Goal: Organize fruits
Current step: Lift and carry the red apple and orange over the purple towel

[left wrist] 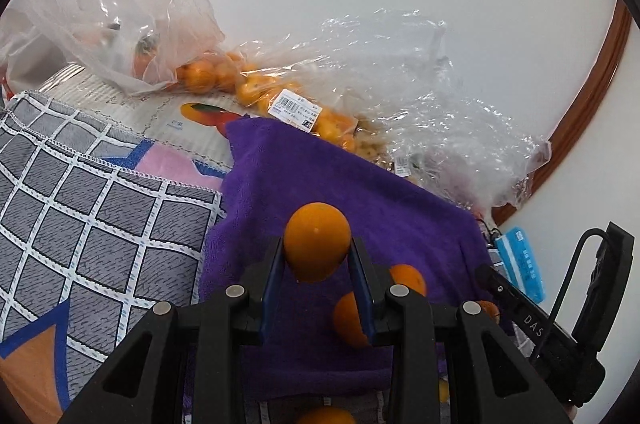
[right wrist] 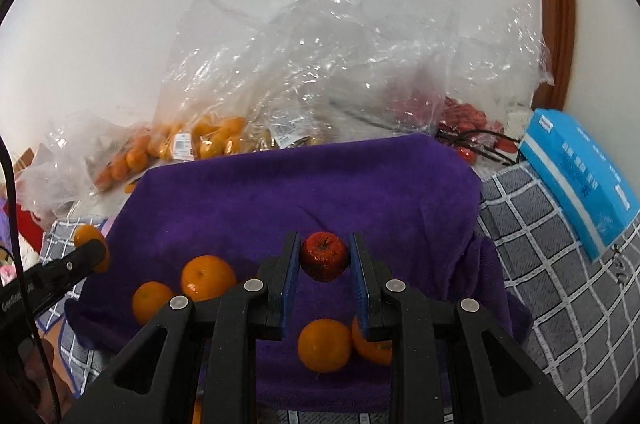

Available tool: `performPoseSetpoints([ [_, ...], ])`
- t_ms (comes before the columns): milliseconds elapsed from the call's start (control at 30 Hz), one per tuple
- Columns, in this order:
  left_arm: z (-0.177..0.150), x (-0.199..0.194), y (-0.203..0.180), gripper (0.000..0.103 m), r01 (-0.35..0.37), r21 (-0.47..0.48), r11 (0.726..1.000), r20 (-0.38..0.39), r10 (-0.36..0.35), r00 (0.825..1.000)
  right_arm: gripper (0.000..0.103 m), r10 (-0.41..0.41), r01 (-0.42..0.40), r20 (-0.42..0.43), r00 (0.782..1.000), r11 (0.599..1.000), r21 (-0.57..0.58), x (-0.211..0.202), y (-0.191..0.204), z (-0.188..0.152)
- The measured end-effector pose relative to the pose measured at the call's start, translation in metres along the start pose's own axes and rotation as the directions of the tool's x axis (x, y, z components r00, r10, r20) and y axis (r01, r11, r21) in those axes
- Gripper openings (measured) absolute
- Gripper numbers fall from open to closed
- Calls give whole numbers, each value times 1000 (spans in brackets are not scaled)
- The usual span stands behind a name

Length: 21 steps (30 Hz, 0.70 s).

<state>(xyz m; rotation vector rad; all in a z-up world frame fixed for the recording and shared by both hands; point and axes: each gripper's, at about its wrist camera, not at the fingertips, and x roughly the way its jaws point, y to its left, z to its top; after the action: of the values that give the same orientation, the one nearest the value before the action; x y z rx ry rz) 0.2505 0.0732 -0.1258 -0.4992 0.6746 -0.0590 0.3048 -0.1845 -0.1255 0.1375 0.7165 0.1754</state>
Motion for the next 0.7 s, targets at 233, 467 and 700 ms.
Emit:
performPoseSetpoints([
  [233, 0, 7, 3, 31, -6, -2, 1000, 4, 6, 1000, 25, -16, 15, 33, 999, 999, 28, 3, -5, -4],
  [467, -2, 10, 1, 31, -5, 11, 1000, -6, 5, 1000, 25, -23, 22, 16, 1000, 999, 33, 11, -5, -9],
  [700, -5, 14, -1, 31, -6, 13, 1000, -16, 6, 1000, 25, -31, 31, 18, 999, 999, 20, 11, -2, -11],
])
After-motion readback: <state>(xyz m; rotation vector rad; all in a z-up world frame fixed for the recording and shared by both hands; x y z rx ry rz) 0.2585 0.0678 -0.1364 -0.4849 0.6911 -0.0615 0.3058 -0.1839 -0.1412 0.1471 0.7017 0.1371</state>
